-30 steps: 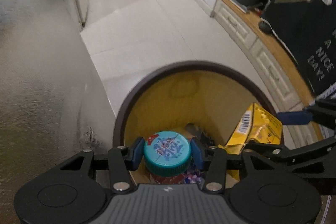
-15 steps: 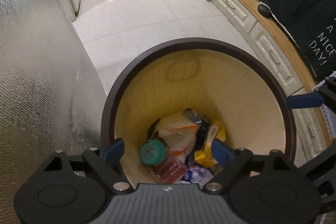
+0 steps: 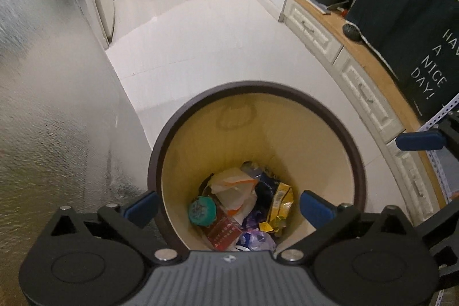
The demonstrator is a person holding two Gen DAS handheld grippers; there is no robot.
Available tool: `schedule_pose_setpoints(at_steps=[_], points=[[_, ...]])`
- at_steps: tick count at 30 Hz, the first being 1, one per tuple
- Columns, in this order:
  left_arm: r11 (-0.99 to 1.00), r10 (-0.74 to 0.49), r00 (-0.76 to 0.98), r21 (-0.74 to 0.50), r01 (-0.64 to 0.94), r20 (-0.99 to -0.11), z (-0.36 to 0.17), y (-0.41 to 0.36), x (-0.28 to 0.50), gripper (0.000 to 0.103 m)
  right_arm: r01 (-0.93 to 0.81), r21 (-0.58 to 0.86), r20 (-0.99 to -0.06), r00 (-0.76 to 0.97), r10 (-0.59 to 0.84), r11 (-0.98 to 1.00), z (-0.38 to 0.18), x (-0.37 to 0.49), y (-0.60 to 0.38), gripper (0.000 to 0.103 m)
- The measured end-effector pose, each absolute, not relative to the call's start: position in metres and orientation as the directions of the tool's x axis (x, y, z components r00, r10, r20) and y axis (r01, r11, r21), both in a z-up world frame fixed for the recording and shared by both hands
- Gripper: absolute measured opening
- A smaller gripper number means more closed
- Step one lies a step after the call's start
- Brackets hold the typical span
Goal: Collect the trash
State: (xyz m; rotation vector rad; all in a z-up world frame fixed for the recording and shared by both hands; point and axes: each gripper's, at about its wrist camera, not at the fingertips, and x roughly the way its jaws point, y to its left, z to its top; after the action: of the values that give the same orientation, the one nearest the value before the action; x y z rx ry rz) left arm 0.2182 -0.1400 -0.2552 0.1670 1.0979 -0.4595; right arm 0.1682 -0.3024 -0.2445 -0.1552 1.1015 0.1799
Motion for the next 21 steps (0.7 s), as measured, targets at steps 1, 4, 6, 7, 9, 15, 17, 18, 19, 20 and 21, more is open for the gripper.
schedule_pose_setpoints(at_steps=[1, 4, 6, 7, 9, 15, 17, 18, 19, 20, 21], points=[[0.894, -0.282, 0.382, -0.096, 0.438, -0.88, -0.249, -0.139, 0.215, 0.103, -0.216, -0.037, -0.89, 0.451, 0.066, 0.976, -0.239, 0.165, -0.303, 0.103], [0.893, -0.301, 0.409, -0.105, 0.437, -0.862, -0.228, -0.135, 0.203, 0.103, -0.191, -0.047, -0.868, 0.494, 0.054, 0.98, -0.22, 0.154, -0.307, 0.103], [0.898, -0.297, 0.438, -0.093, 0.429, -0.848, -0.214, -0.132, 0.193, 0.103, -0.153, -0.039, -0.852, 0.521, 0.047, 0.987, -0.206, 0.147, -0.312, 0.103], [0.901, -0.296, 0.455, -0.087, 0.425, -0.84, -0.207, -0.131, 0.188, 0.103, -0.146, -0.034, -0.847, 0.529, 0.049, 0.989, -0.199, 0.143, -0.313, 0.103], [0.901, -0.3, 0.49, -0.075, 0.427, -0.819, -0.189, -0.127, 0.177, 0.103, -0.141, -0.025, -0.828, 0.557, 0.059, 0.99, -0.188, 0.133, -0.315, 0.103], [0.901, -0.314, 0.566, -0.05, 0.432, -0.762, -0.148, -0.115, 0.148, 0.103, -0.124, -0.003, -0.772, 0.631, 0.077, 0.992, -0.15, 0.103, -0.313, 0.103], [0.904, -0.313, 0.59, -0.044, 0.424, -0.745, -0.136, -0.109, 0.137, 0.103, -0.117, 0.008, -0.751, 0.655, 0.083, 0.993, -0.137, 0.093, -0.311, 0.103], [0.908, -0.308, 0.599, -0.039, 0.417, -0.739, -0.131, -0.107, 0.134, 0.103, -0.111, 0.011, -0.741, 0.666, 0.083, 0.994, -0.131, 0.087, -0.311, 0.103], [0.914, -0.299, 0.612, -0.036, 0.404, -0.732, -0.126, -0.103, 0.129, 0.103, -0.102, 0.013, -0.733, 0.676, 0.079, 0.995, -0.125, 0.082, -0.309, 0.103], [0.919, -0.294, 0.623, -0.037, 0.392, -0.725, -0.122, -0.101, 0.124, 0.103, -0.092, 0.015, -0.726, 0.684, 0.074, 0.996, -0.119, 0.079, -0.309, 0.103], [0.923, -0.295, 0.631, -0.043, 0.383, -0.718, -0.116, -0.098, 0.12, 0.103, -0.081, 0.017, -0.719, 0.691, 0.068, 0.997, -0.114, 0.075, -0.308, 0.103]])
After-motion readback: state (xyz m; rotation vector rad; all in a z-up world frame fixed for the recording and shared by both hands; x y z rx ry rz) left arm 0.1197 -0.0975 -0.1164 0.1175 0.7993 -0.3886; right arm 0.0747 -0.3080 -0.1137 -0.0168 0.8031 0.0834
